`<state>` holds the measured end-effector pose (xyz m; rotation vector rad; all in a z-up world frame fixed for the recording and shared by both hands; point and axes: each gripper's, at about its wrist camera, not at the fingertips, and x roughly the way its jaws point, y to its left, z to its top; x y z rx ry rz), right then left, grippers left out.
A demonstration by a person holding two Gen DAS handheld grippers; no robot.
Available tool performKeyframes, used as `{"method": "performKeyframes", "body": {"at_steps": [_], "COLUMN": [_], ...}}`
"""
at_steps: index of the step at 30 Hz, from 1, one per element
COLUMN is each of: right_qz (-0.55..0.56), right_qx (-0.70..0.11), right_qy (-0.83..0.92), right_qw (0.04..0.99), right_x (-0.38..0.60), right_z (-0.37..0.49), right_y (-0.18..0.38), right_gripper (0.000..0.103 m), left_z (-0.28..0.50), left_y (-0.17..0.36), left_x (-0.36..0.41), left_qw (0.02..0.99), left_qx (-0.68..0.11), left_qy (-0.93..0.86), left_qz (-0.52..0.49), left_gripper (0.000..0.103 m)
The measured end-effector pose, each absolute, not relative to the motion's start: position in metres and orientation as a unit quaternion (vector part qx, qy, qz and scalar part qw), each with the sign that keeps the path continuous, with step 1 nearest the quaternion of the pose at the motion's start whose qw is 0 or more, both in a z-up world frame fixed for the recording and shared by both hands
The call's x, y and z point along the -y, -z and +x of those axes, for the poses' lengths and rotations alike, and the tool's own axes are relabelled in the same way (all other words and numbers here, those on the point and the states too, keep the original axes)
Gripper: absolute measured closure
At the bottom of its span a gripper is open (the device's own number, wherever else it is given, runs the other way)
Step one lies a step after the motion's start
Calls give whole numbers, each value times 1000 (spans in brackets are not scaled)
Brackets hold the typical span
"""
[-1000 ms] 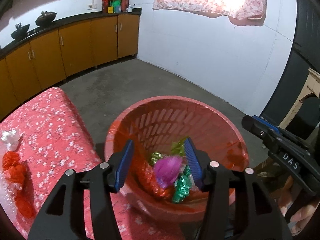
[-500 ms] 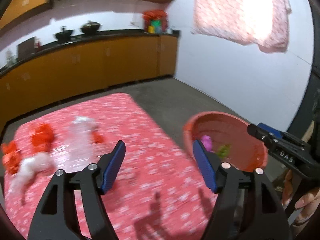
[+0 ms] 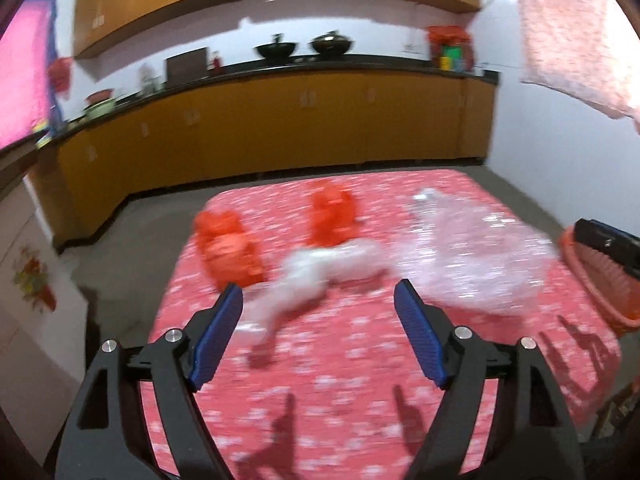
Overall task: Collect trash
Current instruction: 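Move both grippers back to the table and grasp the bubble wrap with the right, then grasp the clear plastic bag with the left gripper while the right holds the bubble wrap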
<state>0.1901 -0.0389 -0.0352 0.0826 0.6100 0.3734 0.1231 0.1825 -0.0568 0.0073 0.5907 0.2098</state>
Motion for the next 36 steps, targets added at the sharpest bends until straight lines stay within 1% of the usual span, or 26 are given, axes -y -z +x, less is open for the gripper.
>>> {"method": "performKeyframes", "body": {"at_steps": [1,5,10,12,14,15,16,20,28,36], "right_qz": [38,20,-1,-6,-12,-15,-17,-16,28,52], "right_qx": [-302,-315,-341,-355,-364,-368,-370,-366,-317,-301], "right_qy": [-188,-186,-169,-168,-168,-170,-171,-178,-190,-175], "right_qw": [934,930,925,919,916,914,913,913,929,936], "right_x": [26,-5,-20,-23,-27,-27,-27,-23,3,36], "right_z": [193,203,217,223,228,228,228,224,210,205], "right_y": [36,41,54,61,67,70,71,73,44,30], "right_gripper": [61,61,61,63,75,78,83,92,94,94], "left_z": [124,132,150,156,159,162,165,177,193,210], "left_y": [59,66,72,76,80,81,82,87,96,104], "left_x": [-192,-223,-236,-236,-235,-234,-234,-228,-223,-217], "left_qw": [950,945,940,938,938,937,937,934,927,920], "left_qx": [-291,-300,-313,-320,-324,-326,-329,-339,-359,-380], "left_qy": [-113,-128,-132,-127,-122,-120,-118,-107,-105,-97], "left_qz": [1,-18,-23,-28,-27,-23,-21,-16,-11,-4], "left_gripper": [20,19,18,18,17,16,16,16,16,19]}}
